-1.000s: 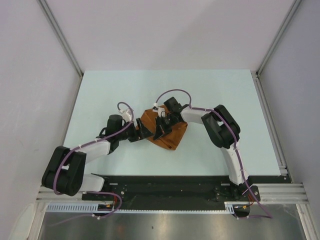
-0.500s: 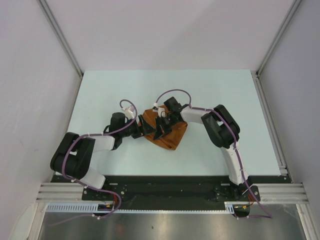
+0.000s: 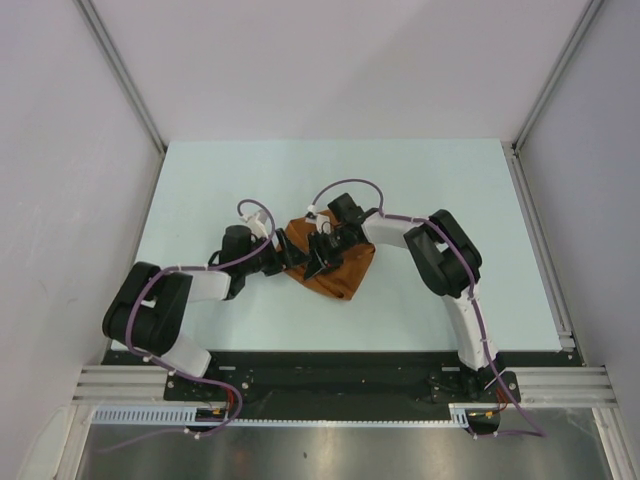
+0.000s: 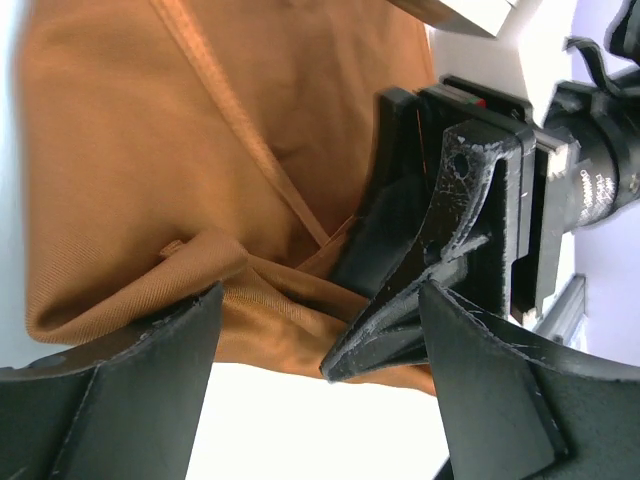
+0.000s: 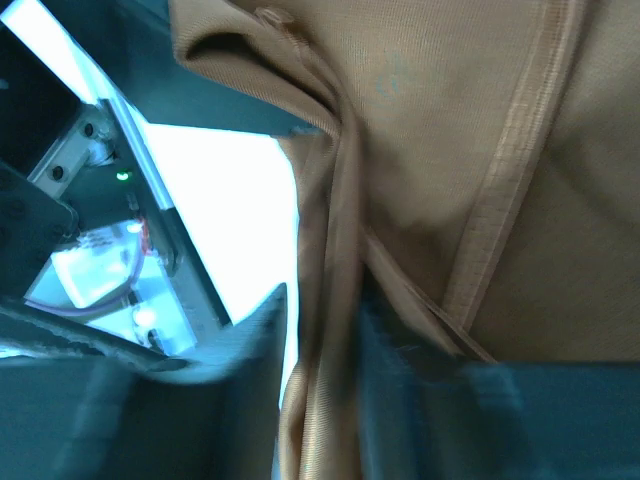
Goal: Fold the napkin, place the utensils inside, and roll it up
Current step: Roll the napkin with the utensil
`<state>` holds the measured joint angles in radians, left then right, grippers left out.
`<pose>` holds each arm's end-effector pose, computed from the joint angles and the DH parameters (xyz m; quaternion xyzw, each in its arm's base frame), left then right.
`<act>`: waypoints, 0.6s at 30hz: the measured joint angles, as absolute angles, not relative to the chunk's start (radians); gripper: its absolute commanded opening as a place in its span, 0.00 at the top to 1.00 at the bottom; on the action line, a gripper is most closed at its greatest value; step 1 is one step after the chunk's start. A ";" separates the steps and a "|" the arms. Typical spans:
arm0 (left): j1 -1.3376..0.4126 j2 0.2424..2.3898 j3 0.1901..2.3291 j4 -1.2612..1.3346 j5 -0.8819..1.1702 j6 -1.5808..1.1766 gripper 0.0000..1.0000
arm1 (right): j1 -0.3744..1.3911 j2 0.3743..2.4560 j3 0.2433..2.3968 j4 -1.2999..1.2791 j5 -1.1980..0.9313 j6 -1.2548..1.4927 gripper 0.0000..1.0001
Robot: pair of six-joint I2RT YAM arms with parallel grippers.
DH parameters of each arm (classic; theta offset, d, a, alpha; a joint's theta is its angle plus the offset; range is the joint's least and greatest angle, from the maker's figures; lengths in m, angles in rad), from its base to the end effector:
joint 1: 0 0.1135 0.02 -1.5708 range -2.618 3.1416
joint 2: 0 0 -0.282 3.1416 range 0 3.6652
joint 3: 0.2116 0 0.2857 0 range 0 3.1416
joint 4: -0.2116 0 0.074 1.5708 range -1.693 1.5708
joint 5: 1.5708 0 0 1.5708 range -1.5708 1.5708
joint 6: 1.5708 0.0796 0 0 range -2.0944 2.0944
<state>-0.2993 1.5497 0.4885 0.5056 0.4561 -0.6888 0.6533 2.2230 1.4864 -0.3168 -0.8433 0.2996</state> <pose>0.3014 -0.1297 0.1041 -0.0569 0.8565 -0.3985 0.3232 0.3618 0.3518 0.0841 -0.2582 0.8499 0.4586 0.0260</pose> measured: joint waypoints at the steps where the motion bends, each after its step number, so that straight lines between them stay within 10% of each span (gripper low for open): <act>1: -0.299 1.550 0.488 0.509 0.464 -0.690 0.16 | 0.652 2.218 1.482 -0.316 -0.843 0.310 0.53; 18: -0.307 1.587 0.519 0.606 0.579 -0.726 0.16 | 0.624 2.062 1.350 -0.294 -0.691 0.340 0.27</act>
<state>-0.3073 1.5871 0.5186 0.6064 0.5785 -0.7258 0.6243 2.0624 1.3502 -0.2943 -0.6910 0.3401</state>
